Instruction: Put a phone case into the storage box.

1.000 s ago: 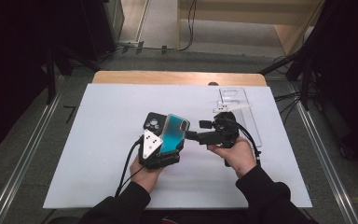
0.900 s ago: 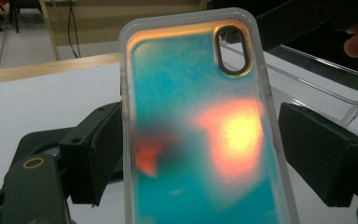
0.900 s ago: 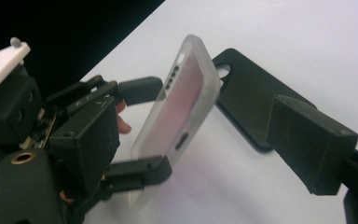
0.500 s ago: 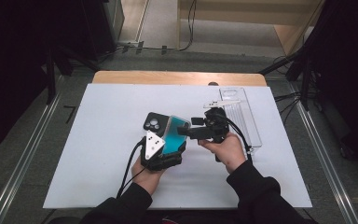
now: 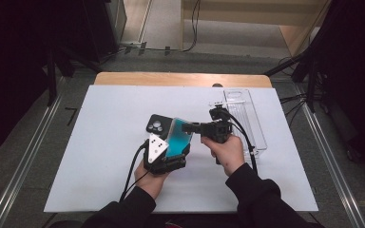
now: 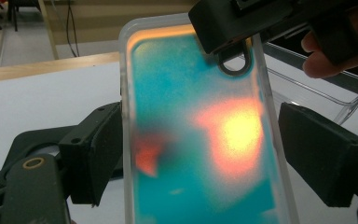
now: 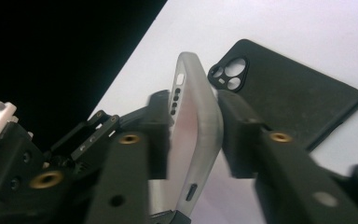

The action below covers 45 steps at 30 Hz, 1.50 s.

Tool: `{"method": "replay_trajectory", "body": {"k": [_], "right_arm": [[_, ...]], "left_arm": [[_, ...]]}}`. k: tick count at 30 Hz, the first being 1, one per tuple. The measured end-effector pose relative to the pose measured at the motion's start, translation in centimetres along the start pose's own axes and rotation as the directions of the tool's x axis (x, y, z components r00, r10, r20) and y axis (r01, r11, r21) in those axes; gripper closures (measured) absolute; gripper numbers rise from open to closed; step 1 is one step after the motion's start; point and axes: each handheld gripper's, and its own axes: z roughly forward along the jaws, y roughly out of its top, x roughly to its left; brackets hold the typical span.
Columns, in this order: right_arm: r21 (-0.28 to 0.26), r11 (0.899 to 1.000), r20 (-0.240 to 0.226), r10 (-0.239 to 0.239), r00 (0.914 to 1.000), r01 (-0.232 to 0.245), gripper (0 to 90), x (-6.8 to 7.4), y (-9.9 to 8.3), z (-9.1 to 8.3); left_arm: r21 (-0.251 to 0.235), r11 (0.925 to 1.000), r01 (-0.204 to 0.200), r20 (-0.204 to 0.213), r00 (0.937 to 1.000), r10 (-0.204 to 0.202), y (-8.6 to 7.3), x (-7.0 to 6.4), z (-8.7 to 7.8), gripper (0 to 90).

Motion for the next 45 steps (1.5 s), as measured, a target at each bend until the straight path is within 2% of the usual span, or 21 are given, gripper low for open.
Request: {"method": "replay_trajectory", "body": {"k": [2,6,9,13,16,19,23,26,29,31,33,34,35,36,37,38,39,41,42,43,45], "right_arm": [[-0.001,1.000,0.001,0.002,1.0000,-0.002,75.9,-0.1,0.0,-0.1],[-0.004,1.000,-0.015,0.025,0.9996,-0.025,76.6,-0.3,0.0,-0.3],[-0.005,0.999,-0.023,0.041,0.9989,-0.041,76.9,-0.4,0.1,-0.4],[-0.001,0.999,-0.030,0.041,0.9987,-0.041,77.1,-0.4,0.1,-0.6],[0.001,0.999,-0.033,0.036,0.9988,-0.036,77.2,-0.3,0.1,-0.7],[-0.001,1.000,-0.037,0.031,0.9988,-0.031,77.2,-0.2,0.2,-0.9],[-0.014,1.000,-0.019,0.013,0.9997,-0.014,77.2,-0.3,0.4,-1.4],[-0.024,0.999,0.026,-0.028,0.9993,0.028,77.2,-0.1,0.5,-1.7],[-0.032,0.998,0.048,-0.046,0.9978,0.048,77.1,-0.1,0.5,-2.0],[-0.036,0.997,0.062,-0.060,0.9963,0.062,77.1,0.0,0.5,-2.2],[-0.042,0.996,0.077,-0.078,0.9940,0.081,77.1,0.0,0.5,-2.4],[-0.042,0.995,0.087,-0.087,0.9924,0.091,77.1,0.1,0.5,-2.5],[-0.043,0.994,0.093,-0.096,0.9911,0.100,77.1,0.1,0.4,-2.5],[-0.043,0.993,0.097,-0.104,0.9898,0.109,77.1,0.1,0.4,-2.6],[-0.043,0.993,0.103,-0.109,0.9887,0.113,77.1,0.1,0.4,-2.6],[-0.044,0.992,0.108,-0.113,0.9878,0.118,77.1,0.1,0.4,-2.6],[-0.045,0.991,0.109,-0.123,0.9865,0.128,77.1,0.1,0.4,-2.7],[-0.039,0.988,0.111,-0.143,0.9835,0.148,77.1,0.2,0.3,-2.7],[-0.039,0.986,0.113,-0.155,0.9815,0.160,77.1,0.3,0.3,-2.7],[-0.036,0.985,0.113,-0.166,0.9796,0.171,77.1,0.3,0.3,-2.7],[-0.032,0.981,0.109,-0.187,0.9762,0.192,77.1,0.3,0.2,-2.8]], "left_arm": [[0.001,1.0000,-0.001,0.002,1.0000,0.001,0.0,0.0,0.0,16.6],[-0.009,0.9999,0.010,0.013,0.9999,-0.010,0.0,-0.1,0.0,16.5],[-0.013,0.9999,0.001,0.012,0.9999,-0.001,0.1,-0.1,0.0,16.4],[-0.009,0.9999,0.009,0.019,0.9998,-0.009,0.2,-0.1,0.0,16.3],[0.012,0.9998,0.017,0.025,0.9995,-0.018,0.6,-0.2,-0.1,15.9],[0.027,0.9982,0.054,0.042,0.9976,-0.055,1.1,0.0,-0.2,11.5],[0.090,0.9934,0.070,0.069,0.9947,-0.076,1.8,0.4,-0.4,11.5],[0.139,0.9864,0.088,0.088,0.9910,-0.101,2.1,0.6,-0.5,11.5],[0.193,0.9739,0.119,0.119,0.9826,-0.143,2.3,0.9,-0.6,11.5],[0.221,0.9673,0.124,0.137,0.9781,-0.157,2.5,1.1,-0.6,11.9],[0.259,0.9591,0.114,0.145,0.9772,-0.155,2.7,1.3,-0.6,13.7],[0.284,0.9528,0.107,0.141,0.9782,-0.152,2.8,1.4,-0.6,13.7],[0.309,0.9456,0.100,0.152,0.9764,-0.153,2.9,1.5,-0.5,13.8],[0.326,0.9402,0.100,0.164,0.9734,-0.160,2.9,1.6,-0.4,13.8],[0.348,0.9315,0.105,0.178,0.9683,-0.175,3.0,1.8,-0.3,13.8],[0.365,0.9246,0.110,0.207,0.9586,-0.195,3.0,2.1,-0.3,14.2],[0.376,0.9191,0.117,0.222,0.9520,-0.211,3.0,2.2,-0.2,15.8],[0.385,0.9164,0.107,0.241,0.9471,-0.212,3.1,2.5,-0.3,18.5],[0.385,0.9172,0.100,0.245,0.9472,-0.207,3.2,2.6,-0.3,20.8],[0.386,0.9188,0.085,0.250,0.9489,-0.193,3.3,2.6,-0.4,22.0],[0.397,0.9156,0.062,0.245,0.9545,-0.170,3.5,2.8,-0.5,22.0]]}}
